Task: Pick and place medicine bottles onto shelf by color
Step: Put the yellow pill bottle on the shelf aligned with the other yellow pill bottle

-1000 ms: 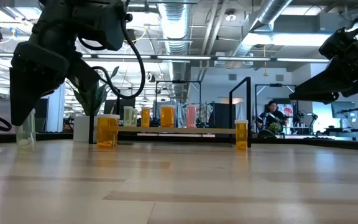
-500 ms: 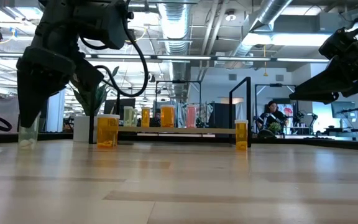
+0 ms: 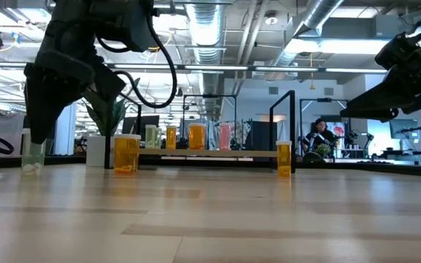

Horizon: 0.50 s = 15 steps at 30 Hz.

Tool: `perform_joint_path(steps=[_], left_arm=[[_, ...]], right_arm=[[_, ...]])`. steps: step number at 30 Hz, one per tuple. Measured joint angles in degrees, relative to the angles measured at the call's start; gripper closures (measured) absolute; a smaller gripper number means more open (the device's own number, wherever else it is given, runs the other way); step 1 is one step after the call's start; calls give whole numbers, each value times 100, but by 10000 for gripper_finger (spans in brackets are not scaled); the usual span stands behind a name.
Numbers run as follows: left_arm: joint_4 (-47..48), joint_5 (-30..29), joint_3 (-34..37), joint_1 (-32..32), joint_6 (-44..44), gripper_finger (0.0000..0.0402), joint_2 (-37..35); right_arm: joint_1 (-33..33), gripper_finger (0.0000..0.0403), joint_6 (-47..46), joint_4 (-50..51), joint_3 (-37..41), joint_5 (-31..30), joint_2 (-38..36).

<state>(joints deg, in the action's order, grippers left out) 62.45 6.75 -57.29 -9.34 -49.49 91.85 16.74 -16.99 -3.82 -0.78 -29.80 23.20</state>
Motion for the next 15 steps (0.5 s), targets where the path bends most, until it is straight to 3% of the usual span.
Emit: perform_joint_path(steps=[15], left_arm=[[107, -7, -5, -4, -184, 222, 0]], right_arm=[[0, 163, 0, 0, 0, 0, 2]])
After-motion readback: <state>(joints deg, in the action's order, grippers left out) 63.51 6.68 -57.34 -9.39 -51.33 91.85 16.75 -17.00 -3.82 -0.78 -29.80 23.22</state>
